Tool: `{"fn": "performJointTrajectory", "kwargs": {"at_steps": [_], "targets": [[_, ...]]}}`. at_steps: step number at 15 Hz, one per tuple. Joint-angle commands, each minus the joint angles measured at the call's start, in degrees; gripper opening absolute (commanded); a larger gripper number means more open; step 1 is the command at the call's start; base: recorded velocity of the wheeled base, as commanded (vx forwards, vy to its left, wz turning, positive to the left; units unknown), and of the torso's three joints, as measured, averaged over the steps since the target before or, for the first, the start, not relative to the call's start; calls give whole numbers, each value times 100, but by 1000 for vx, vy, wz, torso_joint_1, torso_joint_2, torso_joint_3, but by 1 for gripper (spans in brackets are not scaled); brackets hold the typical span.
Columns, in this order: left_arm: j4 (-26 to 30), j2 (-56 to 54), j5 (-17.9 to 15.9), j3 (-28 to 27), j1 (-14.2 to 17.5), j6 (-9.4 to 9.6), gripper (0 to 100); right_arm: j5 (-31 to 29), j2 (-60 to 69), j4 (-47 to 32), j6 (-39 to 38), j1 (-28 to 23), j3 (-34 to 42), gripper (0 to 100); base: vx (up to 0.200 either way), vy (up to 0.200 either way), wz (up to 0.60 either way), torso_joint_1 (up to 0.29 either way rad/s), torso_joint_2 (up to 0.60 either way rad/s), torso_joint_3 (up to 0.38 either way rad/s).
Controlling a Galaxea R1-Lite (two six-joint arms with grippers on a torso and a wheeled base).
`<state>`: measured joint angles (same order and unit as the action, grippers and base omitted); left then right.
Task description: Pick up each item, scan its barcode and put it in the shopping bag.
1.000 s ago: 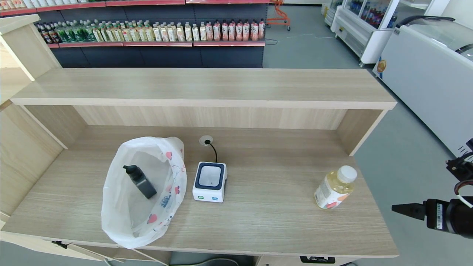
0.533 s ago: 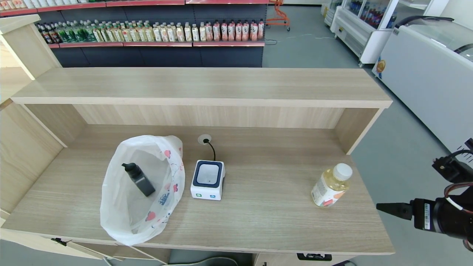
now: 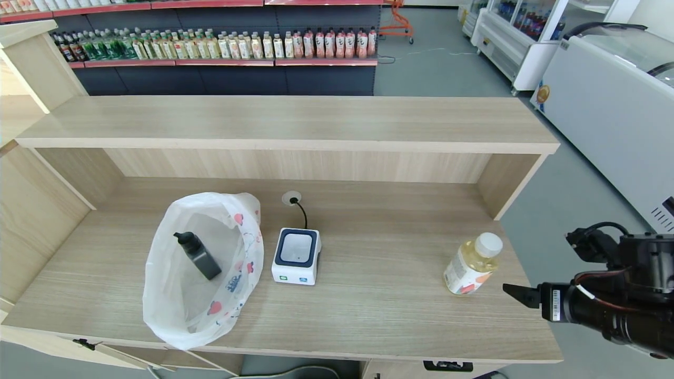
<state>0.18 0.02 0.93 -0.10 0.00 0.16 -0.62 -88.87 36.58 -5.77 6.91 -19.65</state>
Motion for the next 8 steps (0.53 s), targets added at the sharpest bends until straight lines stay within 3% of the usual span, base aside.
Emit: {"fn": "performJointTrajectory", "kwargs": {"at_steps": [1,8], "targets": [[-1,-2,4,1,0,2,100,1,-526,279,14,223,49,100,0,0,0,0,0,0],[-1,-2,4,10,0,2,100,-386,-1748,2160,383,864,49,100,0,0,0,0,0,0]]}}
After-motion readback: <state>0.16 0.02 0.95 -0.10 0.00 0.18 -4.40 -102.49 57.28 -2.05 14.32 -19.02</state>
